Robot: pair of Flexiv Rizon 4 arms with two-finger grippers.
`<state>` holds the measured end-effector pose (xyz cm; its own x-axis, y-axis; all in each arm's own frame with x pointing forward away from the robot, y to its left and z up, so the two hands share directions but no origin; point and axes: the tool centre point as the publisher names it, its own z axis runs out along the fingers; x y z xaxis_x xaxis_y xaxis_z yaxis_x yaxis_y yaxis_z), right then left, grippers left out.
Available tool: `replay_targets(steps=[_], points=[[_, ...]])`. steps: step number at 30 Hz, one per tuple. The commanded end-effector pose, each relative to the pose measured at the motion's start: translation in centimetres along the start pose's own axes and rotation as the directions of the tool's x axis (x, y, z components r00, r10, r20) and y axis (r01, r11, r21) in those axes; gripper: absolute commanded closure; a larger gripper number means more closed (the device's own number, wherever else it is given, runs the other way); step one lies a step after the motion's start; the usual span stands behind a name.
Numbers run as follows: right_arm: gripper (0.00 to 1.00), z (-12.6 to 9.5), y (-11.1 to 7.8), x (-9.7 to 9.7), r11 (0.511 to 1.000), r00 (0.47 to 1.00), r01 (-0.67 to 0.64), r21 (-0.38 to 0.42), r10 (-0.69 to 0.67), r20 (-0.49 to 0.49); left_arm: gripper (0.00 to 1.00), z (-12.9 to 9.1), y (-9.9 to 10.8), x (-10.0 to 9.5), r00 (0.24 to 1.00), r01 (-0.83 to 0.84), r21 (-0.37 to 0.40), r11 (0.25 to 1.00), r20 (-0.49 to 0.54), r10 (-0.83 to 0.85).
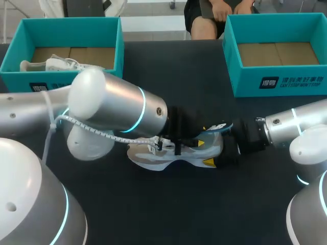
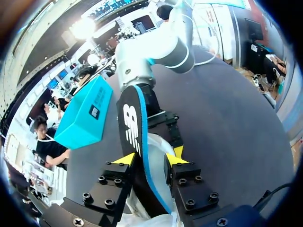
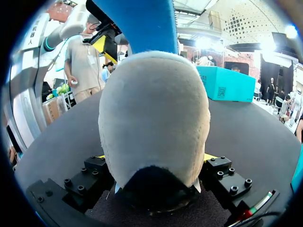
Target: Take the shoe out of the shoebox, open the shoe tongue, remove and reinsert the insole, then place the shoe into the shoebox
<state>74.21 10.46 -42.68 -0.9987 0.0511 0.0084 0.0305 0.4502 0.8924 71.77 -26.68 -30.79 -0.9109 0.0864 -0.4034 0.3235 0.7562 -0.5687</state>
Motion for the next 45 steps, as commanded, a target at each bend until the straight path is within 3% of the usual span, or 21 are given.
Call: replay_targets(steps=[1,8,9,10,11,21,27,37,45], points=[[1.00,0.2,-0.4,-0.1,1.000,1.000,0.000,0.004,0.000,0.001,0.63,1.5,0.1,-0.7,1.000,0.014,0.002,1.000,-0.010,-0.014],[1.00,0.2,-0.4,-0.1,1.000,1.000,0.000,0.004,0.000,0.001,0.75,2.7,0.2,-0.7,0.999,0.034,-0.006,0.999,-0.006,-0.034],[1.00,0.2,-0.4,-0.1,1.000,1.000,0.000,0.004,0.000,0.001,0.79,2.8,0.1,-0.7,0.999,0.035,-0.007,0.999,-0.004,-0.035],[1.00,0.2,-0.4,-0.1,1.000,1.000,0.000,0.004,0.000,0.001,0.95,2.8,0.1,-0.7,0.999,0.042,-0.006,0.999,-0.010,-0.042],[1.00,0.2,-0.4,-0.1,1.000,1.000,0.000,0.004,0.000,0.001,1.00,2.6,0.1,-0.6,0.999,0.047,-0.001,0.999,-0.015,-0.047],[1.00,0.2,-0.4,-0.1,1.000,1.000,0.000,0.004,0.000,0.001,1.00,-0.8,-1.4,-1.2,0.984,0.164,0.070,0.984,-0.086,-0.158],[1.00,0.2,-0.4,-0.1,1.000,1.000,0.000,0.004,0.000,0.001,1.00,-4.0,-4.1,-3.2,0.949,0.291,0.148,0.945,-0.172,-0.265],[1.00,0.2,-0.4,-0.1,1.000,1.000,0.000,0.004,0.000,0.001,1.00,-9.3,-8.5,-6.0,0.919,0.385,0.296,0.874,-0.207,-0.335],[1.00,0.2,-0.4,-0.1,1.000,1.000,0.000,0.004,0.000,0.001,1.00,-12.9,-10.9,-7.9,0.911,0.412,0.424,0.806,-0.221,-0.349]])
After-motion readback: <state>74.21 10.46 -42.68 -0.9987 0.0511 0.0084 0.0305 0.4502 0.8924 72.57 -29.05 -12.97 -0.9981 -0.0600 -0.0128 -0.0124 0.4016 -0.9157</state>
